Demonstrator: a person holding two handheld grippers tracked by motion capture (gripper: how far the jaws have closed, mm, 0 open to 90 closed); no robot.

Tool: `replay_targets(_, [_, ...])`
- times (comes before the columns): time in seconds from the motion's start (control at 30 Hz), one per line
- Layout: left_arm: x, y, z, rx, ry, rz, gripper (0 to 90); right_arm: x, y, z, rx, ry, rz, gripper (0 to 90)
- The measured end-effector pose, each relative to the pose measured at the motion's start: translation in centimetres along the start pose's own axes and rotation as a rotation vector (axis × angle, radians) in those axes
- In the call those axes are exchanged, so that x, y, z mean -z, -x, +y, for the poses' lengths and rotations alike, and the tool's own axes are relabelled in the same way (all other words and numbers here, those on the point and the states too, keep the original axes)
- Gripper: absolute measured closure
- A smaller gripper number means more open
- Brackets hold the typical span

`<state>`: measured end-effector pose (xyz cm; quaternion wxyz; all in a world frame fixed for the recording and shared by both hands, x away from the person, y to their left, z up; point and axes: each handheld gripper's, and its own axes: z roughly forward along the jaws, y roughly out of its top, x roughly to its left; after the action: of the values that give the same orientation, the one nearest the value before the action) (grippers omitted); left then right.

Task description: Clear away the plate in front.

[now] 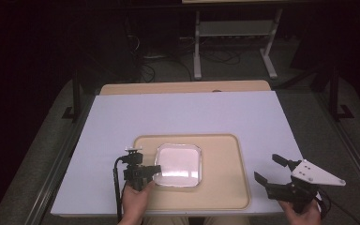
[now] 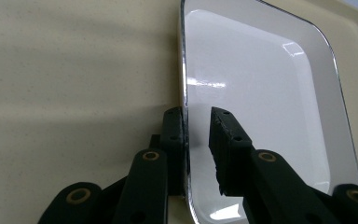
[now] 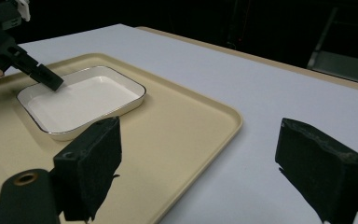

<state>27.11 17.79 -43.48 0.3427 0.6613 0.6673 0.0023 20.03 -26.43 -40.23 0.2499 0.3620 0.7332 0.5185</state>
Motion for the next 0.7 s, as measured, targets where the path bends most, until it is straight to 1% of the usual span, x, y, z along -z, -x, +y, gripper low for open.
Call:
replay_targets(0.17, [0.09, -0.04, -0.20, 0.000, -0.001, -0.009, 74.5, -0.02, -0.04, 0.08, 0.004, 0.002, -0.001, 13.4])
replay_targets(0.3, [0.16, -0.07, -0.33, -0.009, -0.003, -0.015, 74.6, -0.17, -0.29, 0.16, 0.011, -0.003, -0.002, 13.5])
replay_targets(0.4, [0.14, 0.04, -0.52, -0.014, -0.009, -0.027, 74.9, -0.24, -0.28, 0.13, 0.014, -0.008, -0.001, 13.5])
replay_targets(0.7, [0.03, 0.26, -0.59, -0.026, -0.011, -0.029, 75.4, -0.15, -0.26, 0.13, 0.012, -0.005, -0.004, 13.5])
